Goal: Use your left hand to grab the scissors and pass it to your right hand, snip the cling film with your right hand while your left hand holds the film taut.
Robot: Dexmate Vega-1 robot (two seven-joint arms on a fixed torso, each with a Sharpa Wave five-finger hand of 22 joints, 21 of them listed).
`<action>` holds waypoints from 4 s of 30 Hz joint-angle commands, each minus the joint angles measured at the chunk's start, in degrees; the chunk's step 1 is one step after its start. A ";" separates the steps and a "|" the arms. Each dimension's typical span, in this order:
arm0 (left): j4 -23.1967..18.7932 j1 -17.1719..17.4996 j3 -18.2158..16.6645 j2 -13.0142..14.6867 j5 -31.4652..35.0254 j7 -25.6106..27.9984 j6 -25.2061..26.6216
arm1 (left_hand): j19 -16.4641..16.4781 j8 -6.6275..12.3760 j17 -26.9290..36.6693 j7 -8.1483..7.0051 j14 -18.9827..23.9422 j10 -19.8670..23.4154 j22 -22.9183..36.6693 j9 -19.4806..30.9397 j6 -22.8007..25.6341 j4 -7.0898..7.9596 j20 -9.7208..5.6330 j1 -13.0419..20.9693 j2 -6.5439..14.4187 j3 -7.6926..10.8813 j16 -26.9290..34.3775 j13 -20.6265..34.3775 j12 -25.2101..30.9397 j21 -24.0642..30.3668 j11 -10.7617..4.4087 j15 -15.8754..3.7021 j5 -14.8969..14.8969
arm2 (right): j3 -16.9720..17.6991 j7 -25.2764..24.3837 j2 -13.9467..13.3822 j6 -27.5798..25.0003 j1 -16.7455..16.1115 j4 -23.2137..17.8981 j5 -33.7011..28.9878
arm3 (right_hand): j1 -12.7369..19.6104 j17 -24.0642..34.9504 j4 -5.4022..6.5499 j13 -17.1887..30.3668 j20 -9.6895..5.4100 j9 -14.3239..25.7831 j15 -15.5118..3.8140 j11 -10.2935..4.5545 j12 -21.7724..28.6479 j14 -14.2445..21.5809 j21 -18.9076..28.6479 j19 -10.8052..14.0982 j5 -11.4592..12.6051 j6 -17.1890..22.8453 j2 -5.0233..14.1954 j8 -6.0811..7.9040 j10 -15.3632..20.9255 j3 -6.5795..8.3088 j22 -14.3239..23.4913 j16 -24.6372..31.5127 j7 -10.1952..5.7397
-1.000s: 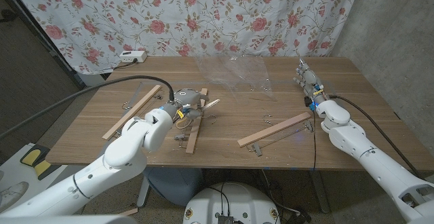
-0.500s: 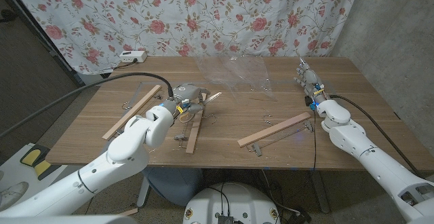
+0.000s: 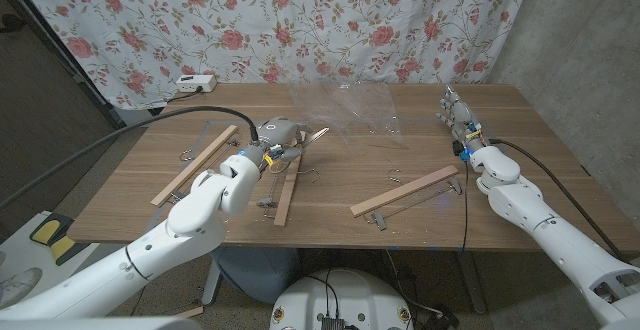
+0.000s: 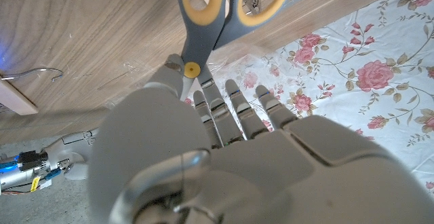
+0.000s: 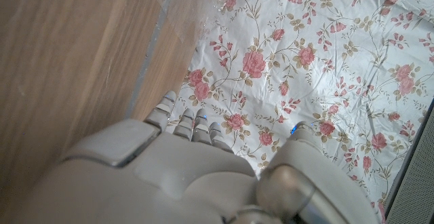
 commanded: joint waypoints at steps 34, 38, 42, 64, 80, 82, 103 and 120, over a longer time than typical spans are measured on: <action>7.20 -4.86 -1.98 -3.53 -15.57 19.54 -17.00 | 0.68 0.56 -0.33 -0.28 0.61 2.55 0.14 0.35 0.83 1.54 0.05 -0.80 0.36 1.80 -0.65 -0.72 -1.27 0.20 -2.28 -0.99 0.41 | 0.61 -0.19 -1.01 1.10 -1.58 -3.05 -0.44 | -0.56 0.28 -0.13 0.15 0.58 0.08 0.18 0.23 -0.07 -0.65 0.17 -0.35 -0.28 0.25 -0.22 0.23 -0.34 -0.49 0.08 0.32 0.17; 8.24 -5.35 -2.61 -4.12 -18.21 20.24 -19.11 | 0.67 0.59 -0.32 -0.34 0.61 2.65 0.14 0.36 0.94 1.55 0.03 -0.86 0.34 1.83 -0.65 -0.71 -1.32 0.19 -2.28 -1.01 0.41 | 0.86 -0.57 -1.32 0.94 -2.17 -4.00 -0.41 | -0.79 0.32 -0.08 0.15 0.62 0.08 0.19 0.30 -0.06 -0.64 0.16 -0.37 -0.28 0.25 -0.42 0.23 -0.31 -0.65 0.08 0.34 0.16; 9.37 -5.77 -3.22 -4.97 -21.06 21.25 -21.58 | 0.63 0.59 -0.33 -0.51 0.56 2.71 0.14 0.36 0.95 1.53 -0.01 -0.88 0.29 1.86 -0.67 -0.74 -1.40 0.16 -2.29 -1.06 0.41 | 1.10 -0.89 -1.84 0.65 -2.78 -5.20 -0.50 | -0.93 0.34 -0.05 0.15 0.64 0.08 0.21 0.30 -0.02 -0.65 0.16 -0.39 -0.28 0.27 -0.56 0.23 -0.22 -0.75 0.09 0.35 0.19; 11.84 -8.39 -3.51 -7.42 -27.80 21.10 -25.71 | 0.50 0.58 -0.07 -0.46 0.50 3.00 0.15 0.41 1.06 1.48 0.11 -0.94 0.30 1.83 -0.45 -0.64 -1.65 0.07 -2.29 -1.25 0.42 | 1.43 2.64 -3.94 -1.24 -5.43 -9.49 2.05 | 5.33 0.01 -2.63 1.63 0.66 0.06 -1.50 -1.93 4.64 1.20 0.28 -0.35 0.87 0.65 2.86 0.78 13.10 3.12 0.08 1.06 0.11; 10.22 -10.11 -3.41 -6.45 -28.66 17.87 -24.11 | 0.23 0.72 0.00 -0.58 0.24 3.09 0.16 0.44 1.51 1.53 0.21 -1.12 0.25 1.86 -0.51 -0.52 -1.82 -0.04 -2.31 -1.05 0.41 | 0.03 11.14 -3.92 2.34 -4.21 -6.64 3.39 | 17.91 -0.46 -3.98 3.43 -1.88 0.06 -7.87 -9.45 6.25 3.61 0.26 0.35 2.43 2.70 2.74 1.65 20.38 8.62 0.03 1.41 -2.08; 10.15 -10.14 -3.41 -6.47 -28.54 18.09 -24.19 | 0.22 0.81 0.00 -0.60 0.20 3.09 0.16 0.45 1.75 1.48 0.23 -1.09 0.26 1.90 -0.53 -0.50 -1.85 -0.04 -2.31 -1.13 0.42 | 0.07 12.06 -3.88 2.78 -4.16 -6.41 3.83 | 18.58 -0.50 -3.96 3.53 -2.06 0.06 -8.11 -10.12 6.21 3.79 0.23 0.32 2.48 2.76 2.58 1.64 20.56 8.85 0.03 1.42 -2.14; 10.25 -11.63 -3.56 -7.31 -31.75 16.70 -23.72 | 0.24 0.75 0.18 -0.50 0.23 3.10 0.17 0.48 1.85 1.45 0.28 -1.14 0.30 1.93 -0.37 -0.35 -2.03 -0.03 -2.34 -1.18 0.41 | -0.54 16.67 -5.08 5.73 -4.52 -6.93 3.59 | 21.03 -0.55 -3.56 3.96 -2.01 0.06 -7.30 -9.92 4.89 2.90 0.12 -0.02 2.51 3.30 1.27 1.59 18.77 9.43 0.03 0.87 -2.76; 11.21 -14.05 -2.45 -8.89 -33.25 16.05 -23.30 | 0.21 0.64 0.28 -0.52 0.22 3.15 0.17 0.51 1.77 1.41 0.29 -1.18 0.28 1.95 -0.28 -0.23 -2.16 -0.03 -2.34 -1.17 0.40 | -0.67 18.92 -6.70 6.32 -5.93 -8.48 3.78 | 21.15 -0.24 -1.88 4.75 -0.54 0.62 -2.82 -3.87 1.07 -0.18 0.00 -1.23 1.53 17.90 0.22 5.17 12.08 8.95 0.07 0.18 -8.11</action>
